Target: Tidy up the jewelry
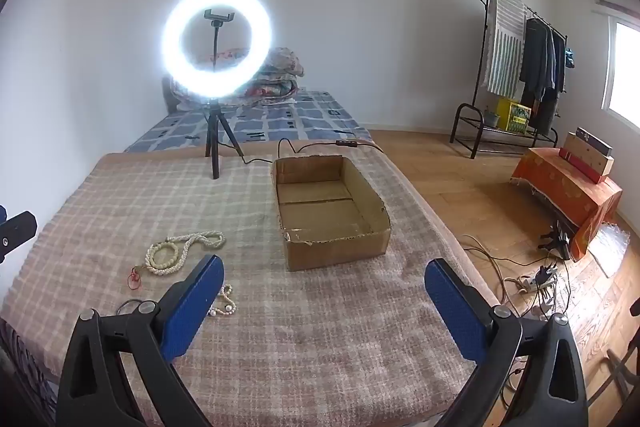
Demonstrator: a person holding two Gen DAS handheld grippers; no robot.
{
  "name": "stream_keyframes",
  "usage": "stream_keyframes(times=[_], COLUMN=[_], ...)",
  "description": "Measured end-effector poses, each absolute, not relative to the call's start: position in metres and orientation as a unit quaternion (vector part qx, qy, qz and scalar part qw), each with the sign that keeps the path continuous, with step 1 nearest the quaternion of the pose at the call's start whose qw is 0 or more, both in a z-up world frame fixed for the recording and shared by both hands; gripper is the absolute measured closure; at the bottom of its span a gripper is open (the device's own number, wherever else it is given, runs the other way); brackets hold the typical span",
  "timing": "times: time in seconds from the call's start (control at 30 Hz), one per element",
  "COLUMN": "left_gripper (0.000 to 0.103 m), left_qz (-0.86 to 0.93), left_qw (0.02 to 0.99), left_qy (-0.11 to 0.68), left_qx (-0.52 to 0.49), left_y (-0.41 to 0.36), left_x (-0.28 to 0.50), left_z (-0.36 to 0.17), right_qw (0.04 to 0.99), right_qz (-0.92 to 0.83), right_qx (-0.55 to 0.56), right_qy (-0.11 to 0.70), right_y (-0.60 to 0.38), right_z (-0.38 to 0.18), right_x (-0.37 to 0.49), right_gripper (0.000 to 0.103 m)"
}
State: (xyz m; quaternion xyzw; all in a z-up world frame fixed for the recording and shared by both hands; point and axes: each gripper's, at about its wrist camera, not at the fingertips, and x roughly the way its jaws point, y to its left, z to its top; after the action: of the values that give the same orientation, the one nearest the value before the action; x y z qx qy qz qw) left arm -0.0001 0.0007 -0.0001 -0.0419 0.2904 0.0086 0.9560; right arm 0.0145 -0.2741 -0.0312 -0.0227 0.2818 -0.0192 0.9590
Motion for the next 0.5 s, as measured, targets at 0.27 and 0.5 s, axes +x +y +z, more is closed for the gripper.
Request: stream_keyframes(times=[0.27, 0.5], left_gripper=[0.0, 0.0], left_qz=[0.011, 0.013], left_qw=[0.956, 0.957], left_qy=[0.29, 0.288], left_qx=[-0.038, -0.036], left_y=[0.0002, -0.0001], left_x=[-0.0003, -0.0004], left_z=[0.0001, 0.0002], right_qw=[0.959, 0.959], right_qz=[-0.018, -0.02], right_qx=[-0.02, -0.019], right_qy=[0.281, 0.281], right_y=[-0.2736, -0.2734], right_z=[-0.0312, -0.0306], right_x=[0.0147, 0.0162], right_gripper=[0.001, 0.001])
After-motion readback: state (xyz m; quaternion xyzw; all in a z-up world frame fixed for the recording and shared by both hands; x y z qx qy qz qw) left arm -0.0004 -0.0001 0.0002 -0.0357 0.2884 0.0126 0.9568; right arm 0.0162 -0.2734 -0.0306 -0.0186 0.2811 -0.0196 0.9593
